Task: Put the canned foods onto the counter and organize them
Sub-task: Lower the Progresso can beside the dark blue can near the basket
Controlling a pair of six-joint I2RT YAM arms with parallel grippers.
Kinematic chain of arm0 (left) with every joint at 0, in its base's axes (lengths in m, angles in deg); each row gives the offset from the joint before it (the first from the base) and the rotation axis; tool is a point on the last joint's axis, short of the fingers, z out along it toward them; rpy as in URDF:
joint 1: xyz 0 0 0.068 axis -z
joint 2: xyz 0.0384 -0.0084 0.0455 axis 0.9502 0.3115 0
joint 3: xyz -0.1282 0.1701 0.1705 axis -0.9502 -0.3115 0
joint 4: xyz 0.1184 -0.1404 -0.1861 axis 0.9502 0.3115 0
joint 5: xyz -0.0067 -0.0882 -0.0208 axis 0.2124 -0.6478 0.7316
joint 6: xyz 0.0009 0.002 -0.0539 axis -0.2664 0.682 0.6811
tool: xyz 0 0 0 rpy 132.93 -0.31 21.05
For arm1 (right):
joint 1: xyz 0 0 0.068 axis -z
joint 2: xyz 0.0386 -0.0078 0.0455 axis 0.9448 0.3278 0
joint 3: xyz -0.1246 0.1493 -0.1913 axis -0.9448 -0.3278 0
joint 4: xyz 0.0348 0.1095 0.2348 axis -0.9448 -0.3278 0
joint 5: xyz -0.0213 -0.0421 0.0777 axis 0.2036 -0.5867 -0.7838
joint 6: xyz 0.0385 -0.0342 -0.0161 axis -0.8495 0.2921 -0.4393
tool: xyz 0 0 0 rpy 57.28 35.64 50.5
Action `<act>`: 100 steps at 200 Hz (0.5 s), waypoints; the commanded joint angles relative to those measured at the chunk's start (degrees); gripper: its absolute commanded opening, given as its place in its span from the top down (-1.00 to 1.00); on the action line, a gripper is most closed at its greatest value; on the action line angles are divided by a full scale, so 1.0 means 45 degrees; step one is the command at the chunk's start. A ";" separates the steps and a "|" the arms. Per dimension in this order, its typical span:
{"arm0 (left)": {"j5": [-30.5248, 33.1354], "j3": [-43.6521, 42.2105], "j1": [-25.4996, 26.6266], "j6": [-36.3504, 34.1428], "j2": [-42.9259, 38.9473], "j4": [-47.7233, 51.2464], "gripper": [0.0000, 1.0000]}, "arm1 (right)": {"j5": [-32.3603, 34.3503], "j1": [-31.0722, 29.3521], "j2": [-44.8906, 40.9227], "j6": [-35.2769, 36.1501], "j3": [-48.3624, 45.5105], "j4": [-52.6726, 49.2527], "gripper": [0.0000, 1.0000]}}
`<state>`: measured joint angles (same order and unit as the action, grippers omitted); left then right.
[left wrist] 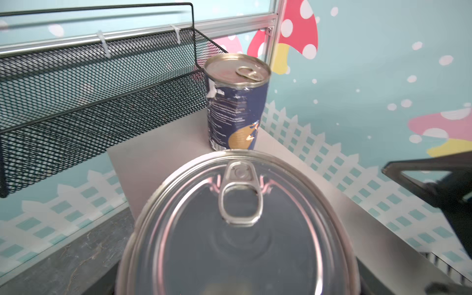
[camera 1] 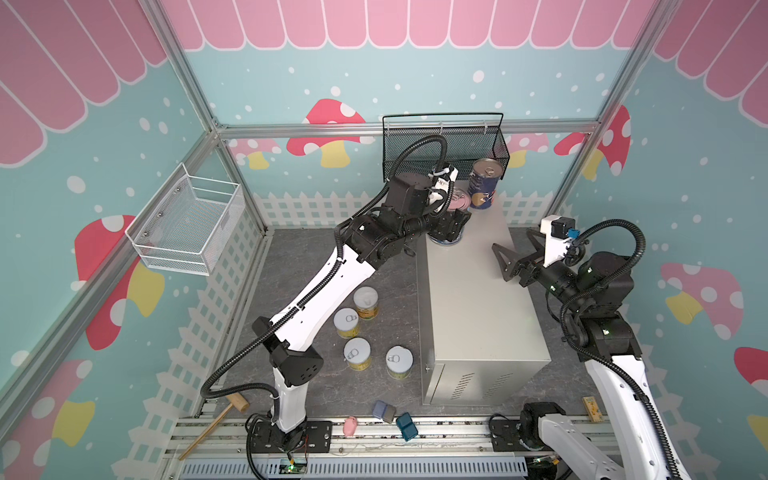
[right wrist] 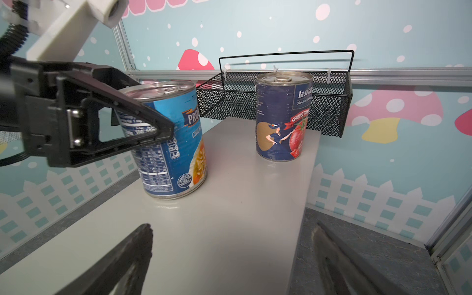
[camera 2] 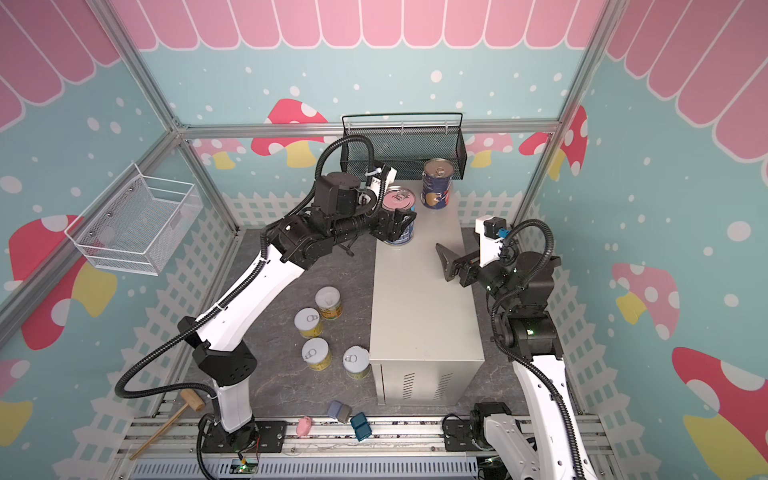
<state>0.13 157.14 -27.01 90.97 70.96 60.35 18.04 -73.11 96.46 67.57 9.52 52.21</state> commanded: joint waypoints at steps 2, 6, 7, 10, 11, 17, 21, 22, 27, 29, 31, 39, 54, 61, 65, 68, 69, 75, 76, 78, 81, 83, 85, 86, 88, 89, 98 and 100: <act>0.0945 0.0431 -0.0283 -0.0448 0.0678 -0.1364 -0.43 | 0.0389 -0.0025 -0.0100 -0.0096 0.0183 -0.0030 -0.97; 0.0863 0.0447 -0.0322 -0.0448 0.0751 -0.1464 -0.43 | 0.0652 -0.0028 -0.0089 -0.0160 0.0227 -0.0156 -0.97; 0.0852 0.0456 -0.0339 -0.0448 0.0774 -0.1485 -0.43 | 0.0780 -0.0029 -0.0085 -0.0178 0.0241 -0.0193 -0.97; 0.0749 0.0489 -0.0380 -0.0448 0.0816 -0.1547 -0.43 | 0.1114 -0.0029 -0.0059 -0.0226 0.0294 -0.0323 -0.97; 0.0716 0.0506 -0.0397 -0.0448 0.0846 -0.1556 -0.43 | 0.1207 -0.0029 -0.0050 -0.0240 0.0304 -0.0365 -0.97; 0.0516 0.0628 -0.0475 -0.0439 0.0991 -0.1621 -0.43 | 0.1755 -0.0024 -0.0013 -0.0292 0.0365 -0.0594 -0.96; 0.0421 0.0748 -0.0532 -0.0415 0.1104 -0.1670 -0.44 | 0.2013 -0.0028 0.0009 -0.0294 0.0399 -0.0723 -0.96; 0.0406 0.0782 -0.0541 -0.0412 0.1117 -0.1666 -0.44 | 0.2066 -0.0029 0.0013 -0.0294 0.0415 -0.0740 -0.96; 0.0399 0.0940 -0.0601 -0.0362 0.1267 -0.1674 -0.44 | 0.2312 -0.0029 0.0037 -0.0275 0.0454 -0.0872 -0.96; 0.0403 0.0994 -0.0626 -0.0344 0.1330 -0.1680 -0.44 | 0.2358 -0.0029 0.0047 -0.0275 0.0466 -0.0933 -0.97; 0.0399 0.1071 -0.0652 -0.0325 0.1380 -0.1681 -0.44 | 0.2462 -0.0029 0.0054 -0.0284 0.0493 -0.0977 -0.97; 0.0376 0.1315 -0.0738 -0.0274 0.1596 -0.1682 -0.44 | 0.2805 -0.0028 0.0116 -0.0313 0.0598 -0.1234 -0.97; 0.0428 0.1656 -0.0860 -0.0197 0.1925 -0.1722 -0.43 | 0.3086 -0.0029 0.0172 -0.0333 0.0737 -0.1536 -0.97; 0.0382 0.1794 -0.0914 -0.0209 0.2046 -0.1750 -0.44 | 0.3201 -0.0029 0.0207 -0.0347 0.0791 -0.1668 -0.96; 0.0358 0.1865 -0.0948 -0.0214 0.2090 -0.1759 -0.43 | 0.3241 -0.0027 0.0204 -0.0319 0.0811 -0.1735 -0.97; 0.0345 0.1910 -0.0959 -0.0229 0.2145 -0.1760 -0.44 | 0.3251 -0.0029 0.0197 -0.0287 0.0820 -0.1783 -0.97; 0.0349 0.1930 -0.0960 -0.0231 0.2175 -0.1769 -0.44 | 0.3242 -0.0020 0.0195 -0.0281 0.0820 -0.1798 -0.97; 0.0302 0.2042 -0.1003 -0.0234 0.2264 -0.1774 -0.43 | 0.3237 -0.0020 0.0159 -0.0224 0.0821 -0.1867 -0.96; 0.0288 0.2054 -0.1001 -0.0234 0.2273 -0.1777 -0.43 | 0.3235 -0.0015 0.0157 -0.0220 0.0821 -0.1879 -0.96; 0.0258 0.2088 -0.1024 -0.0248 0.2304 -0.1793 -0.44 | 0.3243 -0.0021 0.0155 -0.0202 0.0811 -0.1897 -0.97; 0.0238 0.2118 -0.1029 -0.0253 0.2353 -0.1788 -0.44 | 0.3234 -0.0024 0.0154 -0.0190 0.0812 -0.1911 -0.97; 0.0236 0.2163 -0.1051 -0.0253 0.2378 -0.1806 -0.44 | 0.3238 -0.0028 0.0149 -0.0170 0.0819 -0.1925 -0.97; 0.0220 0.2188 -0.1071 -0.0253 0.2403 -0.1805 -0.43 | 0.3219 -0.0019 0.0143 -0.0161 0.0820 -0.1963 -0.97; 0.0198 0.2186 -0.1065 -0.0243 0.2421 -0.1822 -0.44 | 0.3216 -0.0015 0.0139 -0.0149 0.0821 -0.1966 -0.97; 0.0182 0.2219 -0.1079 -0.0236 0.2448 -0.1834 -0.44 | 0.3209 -0.0021 0.0136 -0.0141 0.0821 -0.1992 -0.97; 0.0169 0.2231 -0.1088 -0.0235 0.2463 -0.1846 -0.44 | 0.3191 -0.0015 0.0145 -0.0129 0.0821 -0.2000 -0.97; 0.0081 0.2357 -0.1134 -0.0218 0.2583 -0.1910 -0.43 | 0.3104 -0.0019 0.0118 -0.0082 0.0840 -0.2085 -0.97; 0.0079 0.2398 -0.1136 -0.0215 0.2606 -0.1914 -0.44 | 0.3088 -0.0022 0.0101 -0.0080 0.0840 -0.2086 -0.97</act>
<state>1.31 165.75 -31.07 90.16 80.76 52.94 31.00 -73.11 97.35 66.54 11.55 45.08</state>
